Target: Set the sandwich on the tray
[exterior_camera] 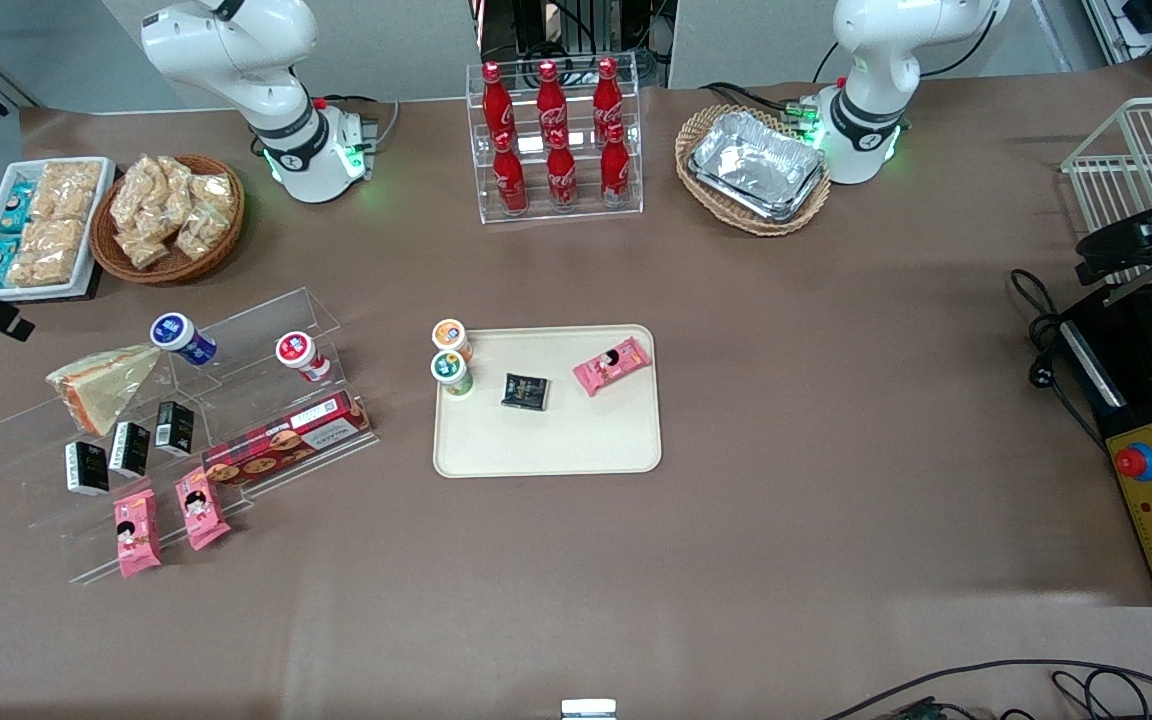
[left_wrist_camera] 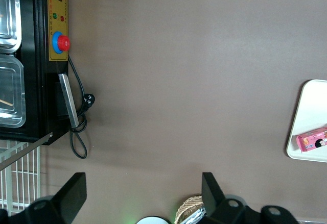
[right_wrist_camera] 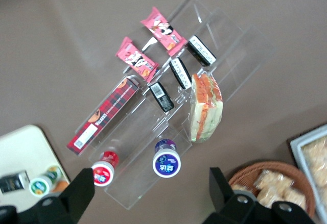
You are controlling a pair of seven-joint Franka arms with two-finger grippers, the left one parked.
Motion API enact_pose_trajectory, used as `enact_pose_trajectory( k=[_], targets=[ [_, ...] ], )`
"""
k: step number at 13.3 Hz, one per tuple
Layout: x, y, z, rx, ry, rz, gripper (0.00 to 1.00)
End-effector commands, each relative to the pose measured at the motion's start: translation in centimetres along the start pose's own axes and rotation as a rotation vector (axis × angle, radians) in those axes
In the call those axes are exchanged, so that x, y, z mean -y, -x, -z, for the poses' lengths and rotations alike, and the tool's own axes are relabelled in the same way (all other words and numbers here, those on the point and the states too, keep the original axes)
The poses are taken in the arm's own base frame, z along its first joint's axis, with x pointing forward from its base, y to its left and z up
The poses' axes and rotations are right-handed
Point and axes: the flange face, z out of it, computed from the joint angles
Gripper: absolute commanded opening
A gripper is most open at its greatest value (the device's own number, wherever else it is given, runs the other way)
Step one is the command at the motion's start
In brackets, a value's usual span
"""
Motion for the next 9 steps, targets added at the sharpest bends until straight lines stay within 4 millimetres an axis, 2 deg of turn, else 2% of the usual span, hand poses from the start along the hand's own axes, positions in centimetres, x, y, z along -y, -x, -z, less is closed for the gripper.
enact_pose_trajectory(
  k=[1, 2, 4, 5, 8, 9],
  targets=[
    [-0.1, -0.5, -0.1, -0.015, 0.037, -0.197, 1.00],
    [-0.7, -0.7, -0.2, -0.016, 0.045, -0.214, 1.00],
    [-3.7, -1.5, -0.6, -0.020, 0.065, -0.260, 1.00],
    [-4.0, -1.8, -0.9, -0.030, 0.062, -0.264, 1.00],
    [-6.9, -2.5, -2.4, -0.032, 0.054, -0.207, 1.00],
    [-6.9, -2.5, -3.3, -0.018, 0.055, -0.196, 1.00]
  ],
)
